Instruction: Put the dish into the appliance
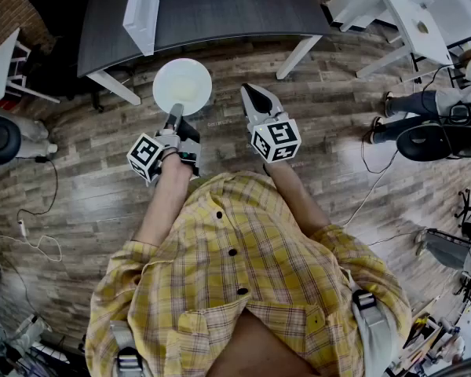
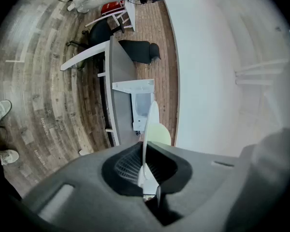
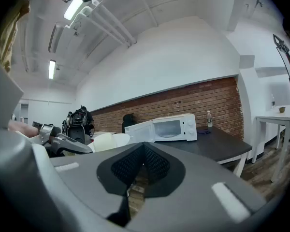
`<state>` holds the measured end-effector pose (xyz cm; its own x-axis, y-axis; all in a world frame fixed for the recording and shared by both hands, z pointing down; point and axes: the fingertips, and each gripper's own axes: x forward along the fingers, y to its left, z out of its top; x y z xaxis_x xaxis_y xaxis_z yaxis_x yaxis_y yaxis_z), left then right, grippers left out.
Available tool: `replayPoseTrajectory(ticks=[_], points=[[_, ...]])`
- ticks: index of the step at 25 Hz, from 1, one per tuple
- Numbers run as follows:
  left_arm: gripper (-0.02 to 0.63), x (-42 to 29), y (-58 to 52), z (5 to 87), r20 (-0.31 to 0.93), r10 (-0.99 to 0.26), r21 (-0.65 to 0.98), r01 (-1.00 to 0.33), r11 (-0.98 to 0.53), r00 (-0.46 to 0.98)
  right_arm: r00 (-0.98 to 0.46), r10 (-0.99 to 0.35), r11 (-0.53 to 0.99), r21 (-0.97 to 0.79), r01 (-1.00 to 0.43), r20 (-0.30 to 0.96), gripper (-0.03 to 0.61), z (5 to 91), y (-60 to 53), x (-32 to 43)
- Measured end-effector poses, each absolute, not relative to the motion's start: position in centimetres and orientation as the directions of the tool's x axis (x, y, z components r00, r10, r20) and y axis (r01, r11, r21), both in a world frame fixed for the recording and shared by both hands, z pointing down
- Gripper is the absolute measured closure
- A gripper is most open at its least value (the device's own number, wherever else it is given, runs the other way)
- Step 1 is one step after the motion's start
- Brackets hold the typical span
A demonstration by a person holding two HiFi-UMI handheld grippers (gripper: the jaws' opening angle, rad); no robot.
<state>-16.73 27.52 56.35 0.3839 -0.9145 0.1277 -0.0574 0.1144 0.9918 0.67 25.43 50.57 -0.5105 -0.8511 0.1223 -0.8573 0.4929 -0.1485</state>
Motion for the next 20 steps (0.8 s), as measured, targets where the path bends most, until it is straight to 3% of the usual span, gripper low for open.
replayPoseTrajectory(ticks=[20], points=[[0.6,-9.3,29.6,55.7,0.121,-0.933,0.993,-0.049,0.111,0.338,-0.602,-0.792,0.586,-0.155,-0.795,0.096,0.575,50.0,26.4,6.3]])
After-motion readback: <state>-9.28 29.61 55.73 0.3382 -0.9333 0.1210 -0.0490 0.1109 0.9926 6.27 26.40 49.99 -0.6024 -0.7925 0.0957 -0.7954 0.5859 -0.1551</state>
